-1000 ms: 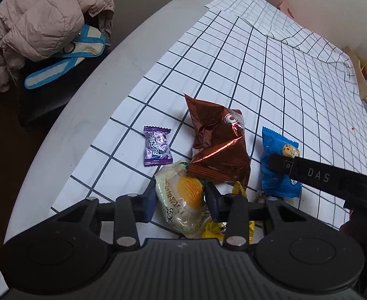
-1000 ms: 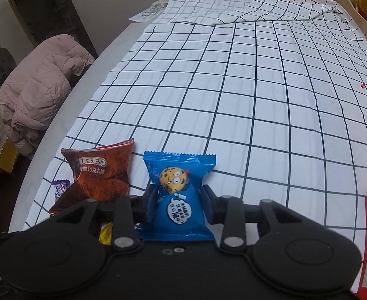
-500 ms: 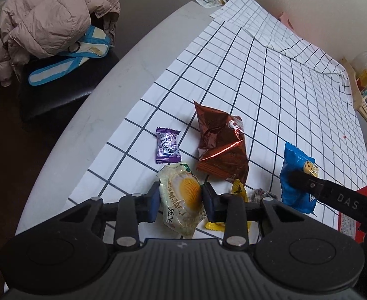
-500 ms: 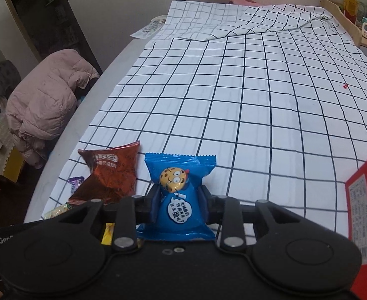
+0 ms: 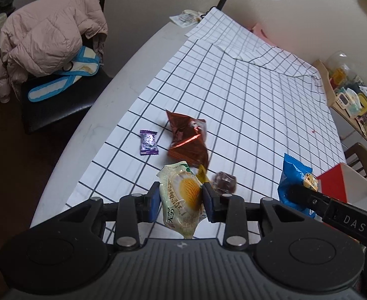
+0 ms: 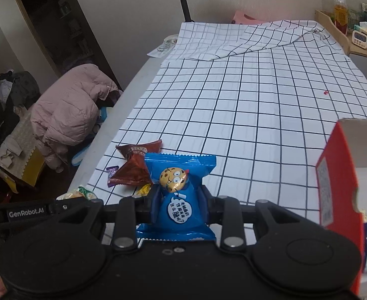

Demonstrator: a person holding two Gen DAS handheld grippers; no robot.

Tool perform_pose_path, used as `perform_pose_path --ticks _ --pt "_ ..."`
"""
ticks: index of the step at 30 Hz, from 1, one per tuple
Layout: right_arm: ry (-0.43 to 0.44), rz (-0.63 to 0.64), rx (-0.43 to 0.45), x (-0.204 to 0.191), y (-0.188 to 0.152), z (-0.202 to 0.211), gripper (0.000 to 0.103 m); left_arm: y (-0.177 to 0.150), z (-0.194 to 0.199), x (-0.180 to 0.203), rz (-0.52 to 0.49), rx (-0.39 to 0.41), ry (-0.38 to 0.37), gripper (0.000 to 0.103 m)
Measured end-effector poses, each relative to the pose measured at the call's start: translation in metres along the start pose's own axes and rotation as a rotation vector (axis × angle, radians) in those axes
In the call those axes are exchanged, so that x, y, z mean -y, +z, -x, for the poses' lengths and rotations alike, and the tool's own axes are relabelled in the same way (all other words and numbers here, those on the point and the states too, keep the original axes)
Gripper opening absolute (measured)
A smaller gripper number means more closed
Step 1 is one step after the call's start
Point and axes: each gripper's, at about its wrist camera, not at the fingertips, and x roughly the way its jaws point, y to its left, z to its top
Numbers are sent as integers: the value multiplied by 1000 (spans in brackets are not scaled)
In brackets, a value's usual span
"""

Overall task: Organize snacks
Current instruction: 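Carry the bun and blue cookie packet into the red shoebox and open both tools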

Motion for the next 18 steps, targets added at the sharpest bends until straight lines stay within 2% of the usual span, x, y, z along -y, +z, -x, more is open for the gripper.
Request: perform_pose_path --ticks 7,18 --pt "14 -18 22 14 -14 48 30 -17 31 35 -55 5 -20 34" --pt "-7 -49 73 61 -26 117 30 -46 62 112 -156 3 -112 34"
